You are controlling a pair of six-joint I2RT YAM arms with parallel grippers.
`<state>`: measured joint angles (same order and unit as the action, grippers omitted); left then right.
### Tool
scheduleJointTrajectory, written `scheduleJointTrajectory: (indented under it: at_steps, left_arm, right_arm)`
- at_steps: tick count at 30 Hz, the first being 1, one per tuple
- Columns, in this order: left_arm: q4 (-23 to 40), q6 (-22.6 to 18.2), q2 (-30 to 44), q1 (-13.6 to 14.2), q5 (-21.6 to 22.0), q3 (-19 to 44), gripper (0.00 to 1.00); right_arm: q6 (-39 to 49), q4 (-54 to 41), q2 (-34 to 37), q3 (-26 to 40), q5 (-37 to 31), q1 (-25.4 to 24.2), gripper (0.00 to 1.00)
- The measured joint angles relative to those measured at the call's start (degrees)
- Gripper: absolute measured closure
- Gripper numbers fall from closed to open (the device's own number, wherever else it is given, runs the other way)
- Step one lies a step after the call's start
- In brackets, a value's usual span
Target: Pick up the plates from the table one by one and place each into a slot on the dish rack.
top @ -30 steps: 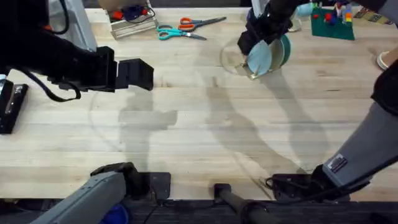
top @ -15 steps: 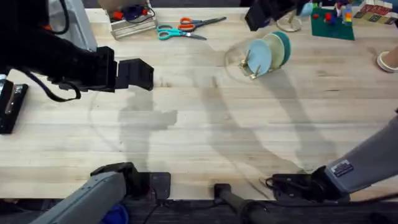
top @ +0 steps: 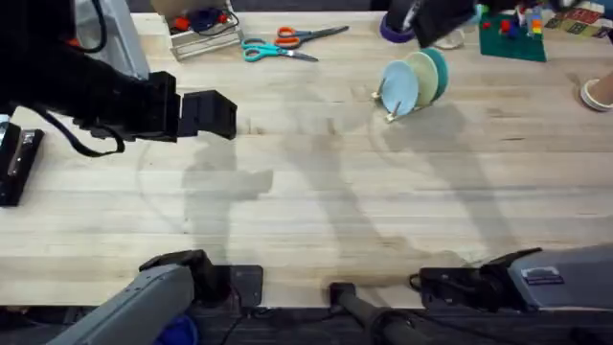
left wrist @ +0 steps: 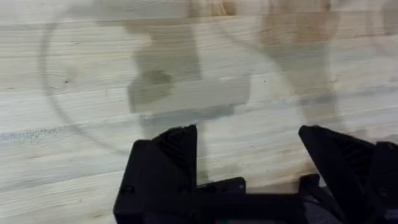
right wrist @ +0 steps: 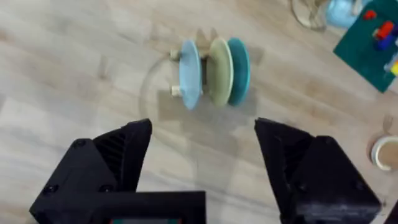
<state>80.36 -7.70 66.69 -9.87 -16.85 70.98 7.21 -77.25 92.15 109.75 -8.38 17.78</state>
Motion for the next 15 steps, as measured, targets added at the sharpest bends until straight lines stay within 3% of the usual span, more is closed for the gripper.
scheduleJointTrajectory:
  at_steps: [15]
  left_arm:
    - [0.0, 0.0, 0.0, 0.0, 0.0, 0.0, 0.006]
  right_arm:
    - [-1.8, -13.9, -11.8, 0.0, 0.0, 0.0, 0.007]
